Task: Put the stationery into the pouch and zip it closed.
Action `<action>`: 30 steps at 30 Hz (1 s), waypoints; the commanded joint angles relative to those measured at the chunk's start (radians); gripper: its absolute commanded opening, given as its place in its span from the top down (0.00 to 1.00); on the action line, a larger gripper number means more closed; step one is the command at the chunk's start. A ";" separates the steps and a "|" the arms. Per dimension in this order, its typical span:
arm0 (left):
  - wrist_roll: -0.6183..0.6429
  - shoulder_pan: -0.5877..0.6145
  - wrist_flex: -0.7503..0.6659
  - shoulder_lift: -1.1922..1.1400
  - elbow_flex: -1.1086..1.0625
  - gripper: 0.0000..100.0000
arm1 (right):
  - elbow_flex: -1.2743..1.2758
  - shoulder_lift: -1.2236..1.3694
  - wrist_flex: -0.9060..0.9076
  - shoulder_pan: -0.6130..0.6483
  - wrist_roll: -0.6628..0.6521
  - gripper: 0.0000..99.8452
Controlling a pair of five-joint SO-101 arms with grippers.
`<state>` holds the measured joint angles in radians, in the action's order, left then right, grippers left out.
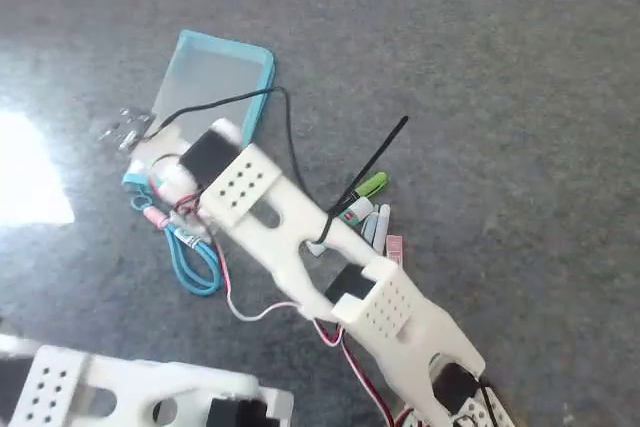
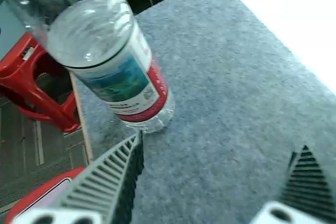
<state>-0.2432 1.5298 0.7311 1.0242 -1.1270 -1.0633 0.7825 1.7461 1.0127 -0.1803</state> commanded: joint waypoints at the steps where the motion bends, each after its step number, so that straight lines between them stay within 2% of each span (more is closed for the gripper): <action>1: -0.002 0.080 -0.029 -0.003 0.127 0.59 | -0.006 -0.007 -0.008 0.071 0.052 0.73; 6: 0.020 0.190 -0.028 -0.005 0.239 0.59 | -0.009 0.073 -0.018 0.099 0.170 0.73; 11: -0.035 0.199 0.018 -0.005 0.245 0.59 | -0.012 0.232 -0.076 0.094 0.304 0.73; 14: -0.048 0.198 0.054 -0.005 0.245 0.59 | -0.012 0.306 -0.128 0.094 0.330 0.73; 21: -0.055 0.164 0.055 -0.003 0.206 0.59 | -0.012 0.341 -0.139 0.099 0.325 0.74; 25: -0.063 0.109 0.057 0.002 0.174 0.59 | -0.012 0.348 -0.070 0.076 0.307 0.89; 28: -0.063 0.081 0.058 0.003 0.156 0.59 | -0.012 0.348 -0.007 0.012 0.196 0.99; 30: -0.063 0.063 0.058 0.003 0.139 0.59 | -0.012 0.343 0.038 -0.053 0.164 0.99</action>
<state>-0.2954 1.6218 0.7864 1.0242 -0.9874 -1.0848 1.1170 1.7154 1.0142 0.0422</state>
